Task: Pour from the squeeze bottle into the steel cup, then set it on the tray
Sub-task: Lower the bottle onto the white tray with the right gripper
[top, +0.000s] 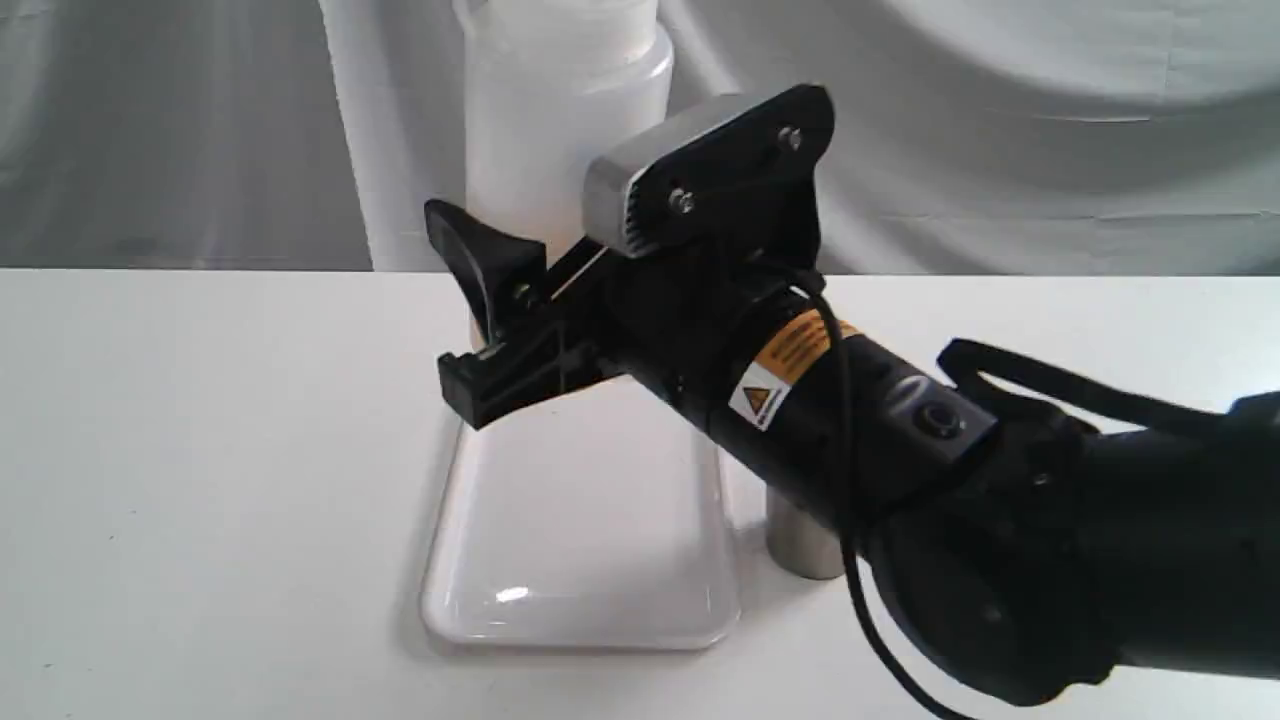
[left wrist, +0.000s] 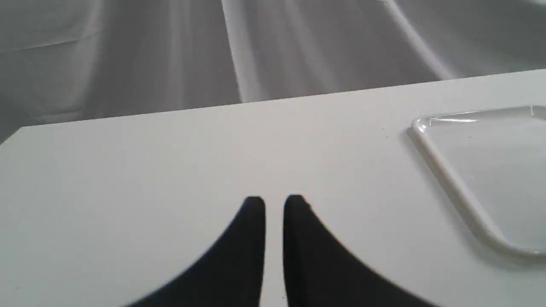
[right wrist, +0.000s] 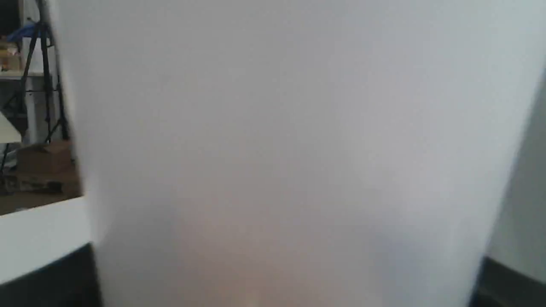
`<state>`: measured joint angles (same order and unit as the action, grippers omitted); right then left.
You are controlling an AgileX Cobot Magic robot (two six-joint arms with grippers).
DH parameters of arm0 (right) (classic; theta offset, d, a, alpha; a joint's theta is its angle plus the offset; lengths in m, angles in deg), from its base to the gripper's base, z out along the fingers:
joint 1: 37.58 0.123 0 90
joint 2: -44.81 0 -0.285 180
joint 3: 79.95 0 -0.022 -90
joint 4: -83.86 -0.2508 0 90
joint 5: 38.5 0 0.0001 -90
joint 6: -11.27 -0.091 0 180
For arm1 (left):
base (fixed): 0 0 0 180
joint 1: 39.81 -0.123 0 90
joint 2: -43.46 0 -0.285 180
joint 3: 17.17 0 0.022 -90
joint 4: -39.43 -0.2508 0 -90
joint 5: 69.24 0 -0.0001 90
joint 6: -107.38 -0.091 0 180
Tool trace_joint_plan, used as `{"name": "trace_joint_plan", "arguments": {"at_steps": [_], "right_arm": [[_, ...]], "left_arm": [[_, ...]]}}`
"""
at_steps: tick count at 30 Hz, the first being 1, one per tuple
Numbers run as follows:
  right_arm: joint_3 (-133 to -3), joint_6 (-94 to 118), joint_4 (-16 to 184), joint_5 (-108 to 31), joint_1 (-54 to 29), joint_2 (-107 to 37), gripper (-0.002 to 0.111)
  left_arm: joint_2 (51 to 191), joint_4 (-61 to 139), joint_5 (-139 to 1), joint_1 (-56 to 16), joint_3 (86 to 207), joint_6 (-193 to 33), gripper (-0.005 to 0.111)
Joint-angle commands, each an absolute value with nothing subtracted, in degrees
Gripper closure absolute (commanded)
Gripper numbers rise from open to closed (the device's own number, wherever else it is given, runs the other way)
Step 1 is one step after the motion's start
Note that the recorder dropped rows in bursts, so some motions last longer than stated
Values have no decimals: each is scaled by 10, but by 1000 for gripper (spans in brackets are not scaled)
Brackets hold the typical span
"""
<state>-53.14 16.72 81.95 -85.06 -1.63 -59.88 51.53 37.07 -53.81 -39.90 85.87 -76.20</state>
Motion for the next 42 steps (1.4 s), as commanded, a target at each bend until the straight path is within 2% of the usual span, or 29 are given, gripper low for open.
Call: {"name": "trace_joint_plan", "arguments": {"at_steps": [1,7,18,28,42], "right_arm": [[-533,175,813,-910,-7,-625,108],[-533,234,707,-982,26,-673,108],[-533,262,637,-1037,31,-734,108],[-540,267,561,-1037,30,-779,108],[-639,276,603,-984,30,-863,108]], "left_arm": [[512,369,-542,-398,856,-761,98],[512,369,-542,-398,856,-761,98],[512,369,-542,-398,856,-761,98],[512,369,-542,-398,856,-761,98],[512,369,-542,-398,856,-761,98]]}}
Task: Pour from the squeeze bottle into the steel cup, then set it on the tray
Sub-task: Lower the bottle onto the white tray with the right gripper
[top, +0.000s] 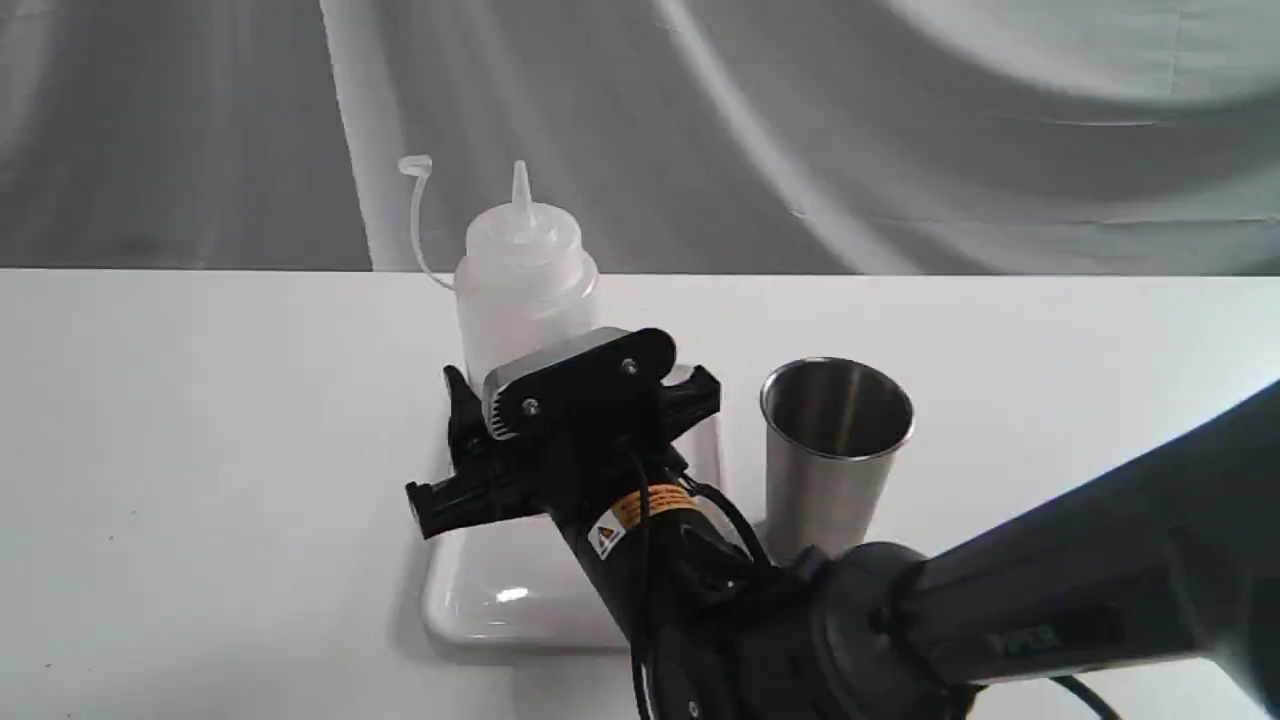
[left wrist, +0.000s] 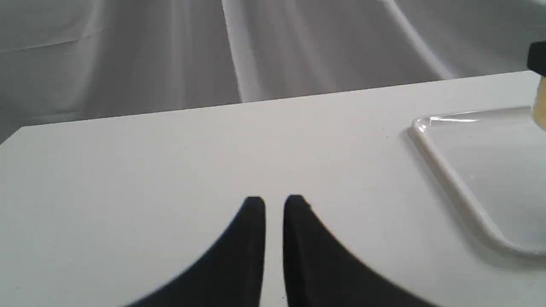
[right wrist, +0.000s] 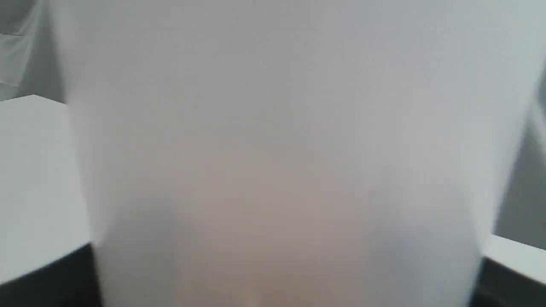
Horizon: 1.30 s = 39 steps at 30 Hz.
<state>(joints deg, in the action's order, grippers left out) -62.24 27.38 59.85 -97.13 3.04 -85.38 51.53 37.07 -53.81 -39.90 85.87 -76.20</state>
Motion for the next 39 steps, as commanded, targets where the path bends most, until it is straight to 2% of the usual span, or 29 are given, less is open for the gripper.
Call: {"name": "trace_joint_plan", "arguments": {"at_steps": [1,39], "right_arm": [[-643,276,603,-984,30,-868,108],[-748,263,527,-989,30,-993,108]], "left_arm": [[512,369,-542,-398,856,-761,98],[512,369,-542,-398,856,-761,98]]}}
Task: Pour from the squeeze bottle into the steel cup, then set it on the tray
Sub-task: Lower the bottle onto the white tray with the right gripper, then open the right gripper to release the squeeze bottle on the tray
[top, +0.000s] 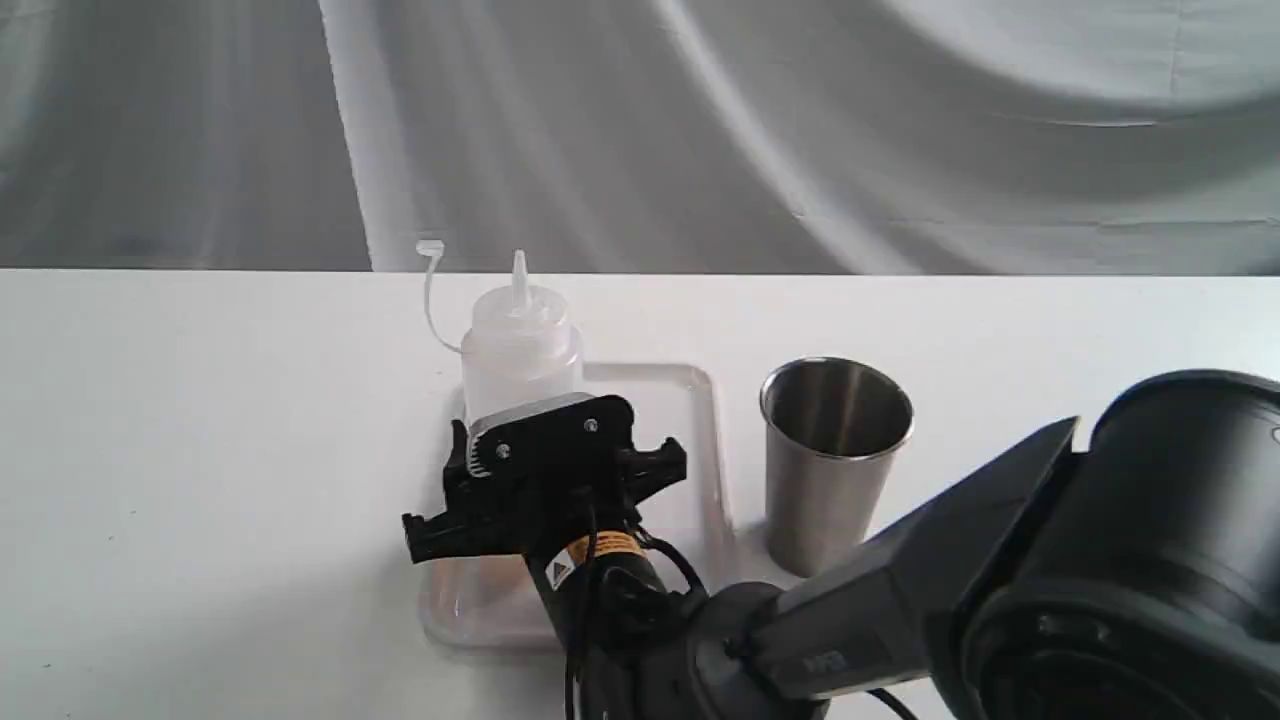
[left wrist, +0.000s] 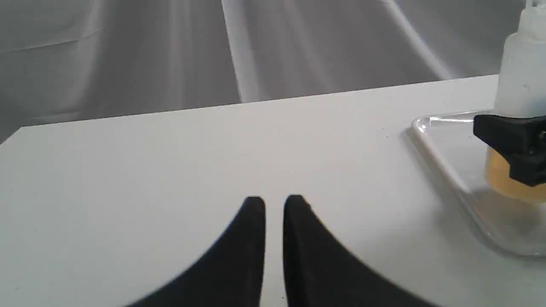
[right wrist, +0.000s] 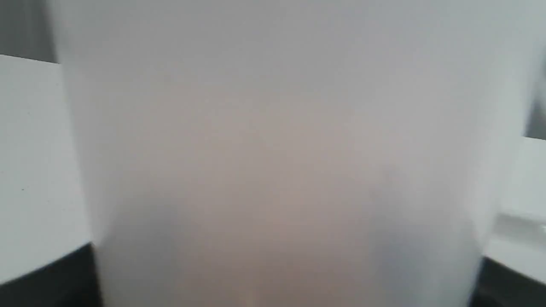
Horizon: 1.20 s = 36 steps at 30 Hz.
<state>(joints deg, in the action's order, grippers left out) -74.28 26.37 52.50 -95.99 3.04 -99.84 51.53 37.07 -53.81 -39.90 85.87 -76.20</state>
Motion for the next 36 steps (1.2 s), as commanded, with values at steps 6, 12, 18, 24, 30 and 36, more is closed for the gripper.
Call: {"name": "trace_joint_plan", "arguments": {"at_steps": [6,12,18,24,30,36], "right_arm": [[-748,263,510,-984,29,-993,108],[-749,263,504,-982,29,-1004,108],[-768,263,514,-973,29,-1013,108],[-768,263,509,-973,29,-1013,108],[-768,261,499,-970,29,-1013,108],[-768,261,497,-968,29,-1013,108]], "left_arm": [[512,369,-542,-398,856,-761,98],[512,369,-542,-398,856,-761,98],[512,369,-542,-398,856,-761,98],[512,369,-542,-398,856,-761,98],[512,369,-542,-398,856,-761,98],[512,369,-542,-398,856,-761,98]]}}
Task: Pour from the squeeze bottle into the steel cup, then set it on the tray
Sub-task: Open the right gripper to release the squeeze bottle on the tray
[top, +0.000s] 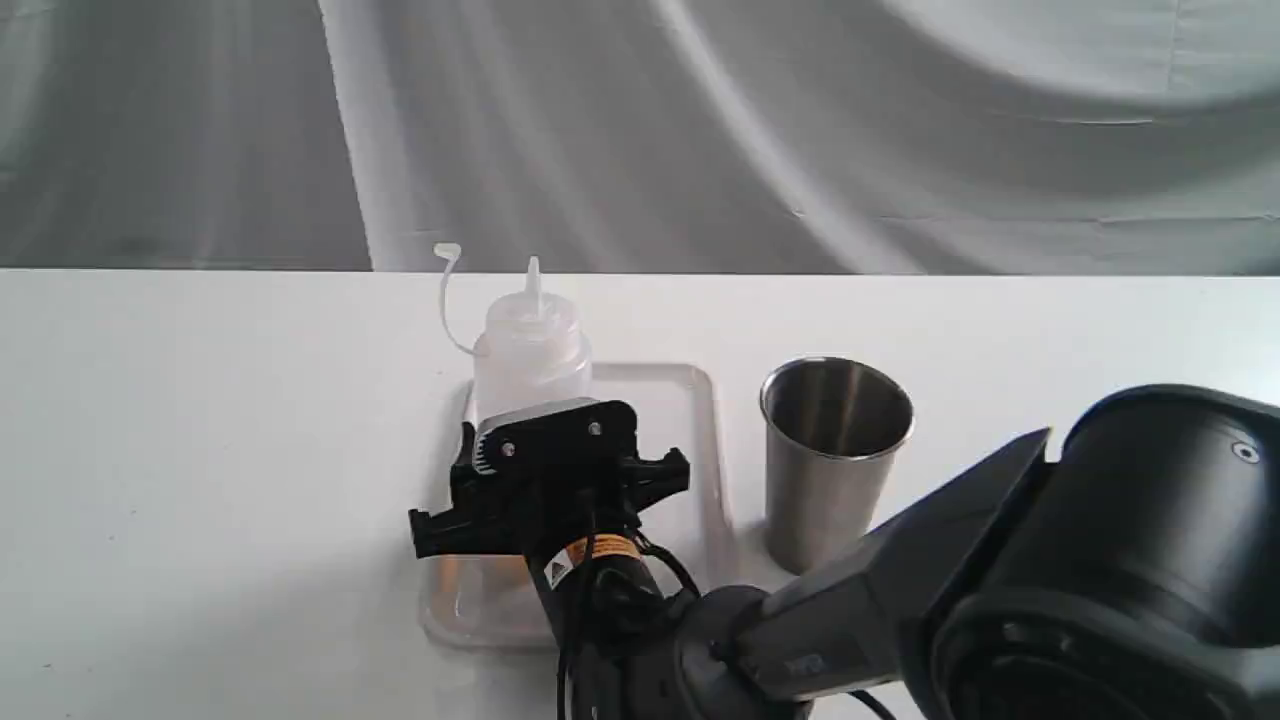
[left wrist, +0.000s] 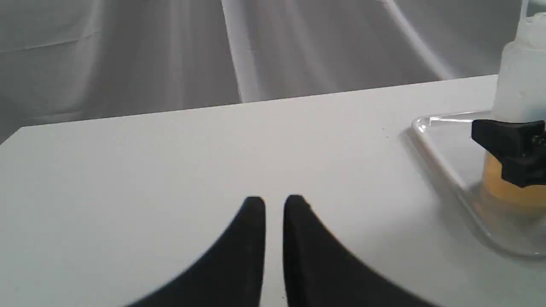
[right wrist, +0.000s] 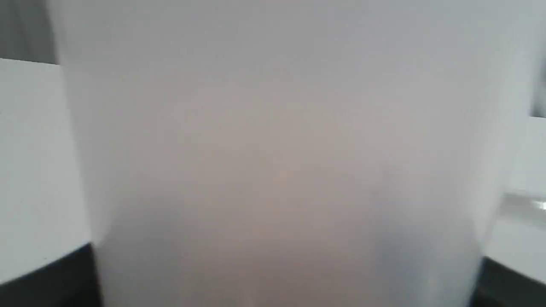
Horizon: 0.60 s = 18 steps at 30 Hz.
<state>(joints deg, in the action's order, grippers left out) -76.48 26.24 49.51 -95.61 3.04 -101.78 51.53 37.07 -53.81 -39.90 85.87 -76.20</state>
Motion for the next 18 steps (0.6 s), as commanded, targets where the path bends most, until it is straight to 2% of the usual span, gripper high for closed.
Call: {"name": "trace_joint_plan", "arguments": {"at_steps": [1,4,6,18], "right_arm": [[-768,261,497,-968,29,-1013,108],[-768,261,497,-967,29,-1013,108],[-768,261,497,-961,29,-1013,103],[-768,261,497,-959,29,-1013,42]], "left_arm": [[512,369,-542,-398,856,-761,98],[512,369,-542,-398,856,-761,98],[512,369,-542,-398,856,-761,98],[512,369,-542,-398,856,-761,98]]}}
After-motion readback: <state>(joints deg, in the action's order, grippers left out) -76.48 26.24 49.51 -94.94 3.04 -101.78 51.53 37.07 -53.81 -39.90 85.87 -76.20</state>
